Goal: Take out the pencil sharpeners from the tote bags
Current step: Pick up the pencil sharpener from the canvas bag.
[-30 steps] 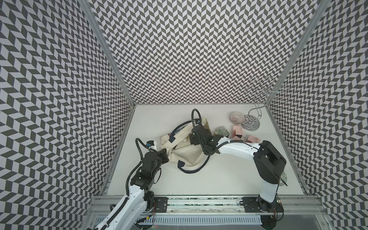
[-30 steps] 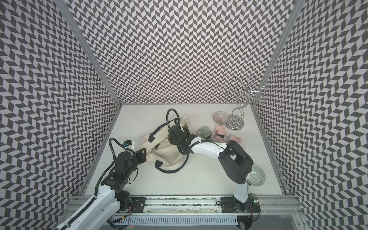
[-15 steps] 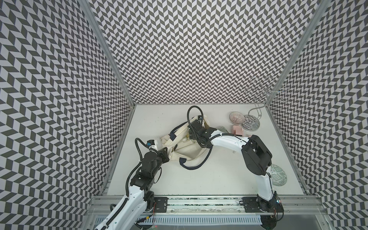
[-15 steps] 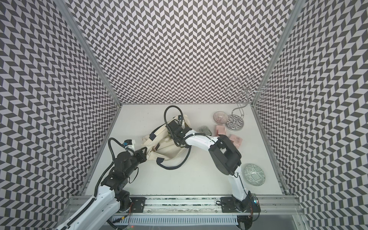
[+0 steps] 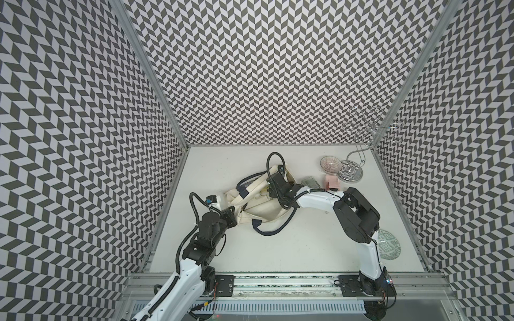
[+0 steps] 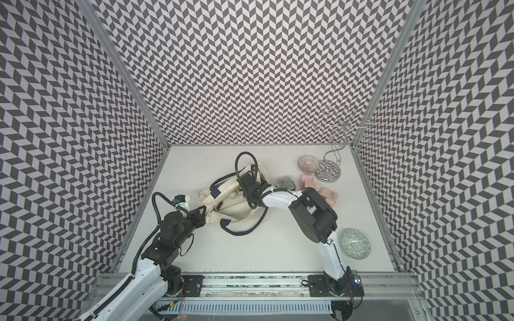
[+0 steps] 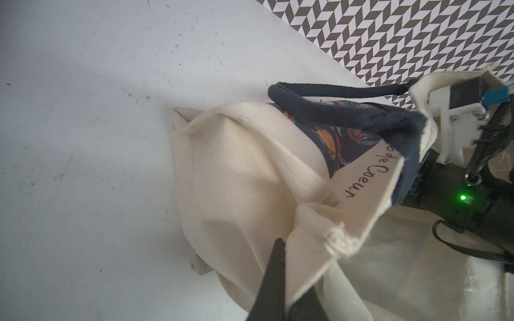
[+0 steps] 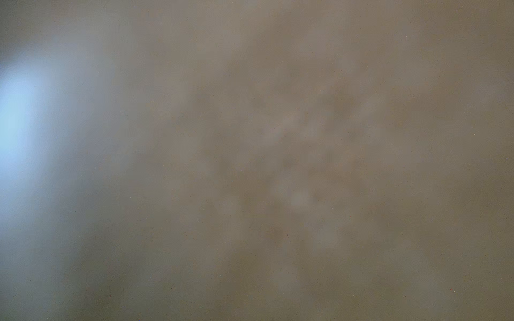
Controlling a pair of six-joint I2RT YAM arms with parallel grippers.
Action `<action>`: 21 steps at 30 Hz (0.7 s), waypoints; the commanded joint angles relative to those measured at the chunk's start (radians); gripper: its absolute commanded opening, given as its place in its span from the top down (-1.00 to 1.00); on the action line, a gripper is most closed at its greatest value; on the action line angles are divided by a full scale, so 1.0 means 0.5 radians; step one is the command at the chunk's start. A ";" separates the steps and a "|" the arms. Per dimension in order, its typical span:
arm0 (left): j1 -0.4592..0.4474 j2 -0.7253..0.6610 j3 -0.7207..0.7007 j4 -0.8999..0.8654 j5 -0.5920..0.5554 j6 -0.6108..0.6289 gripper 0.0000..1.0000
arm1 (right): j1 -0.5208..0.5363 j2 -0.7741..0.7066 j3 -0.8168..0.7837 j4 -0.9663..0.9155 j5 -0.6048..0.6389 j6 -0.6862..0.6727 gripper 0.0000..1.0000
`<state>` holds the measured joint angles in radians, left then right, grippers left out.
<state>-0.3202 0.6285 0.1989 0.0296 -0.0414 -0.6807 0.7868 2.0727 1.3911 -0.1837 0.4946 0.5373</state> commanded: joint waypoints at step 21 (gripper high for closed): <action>0.022 0.010 -0.008 -0.191 -0.161 -0.001 1.00 | 0.049 -0.877 -0.896 0.763 -0.455 -0.441 0.07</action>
<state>-0.3202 0.6289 0.1989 0.0029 -0.0666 -0.6777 0.8139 1.7157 0.9779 0.1028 0.3317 0.3641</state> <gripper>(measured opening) 0.048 0.583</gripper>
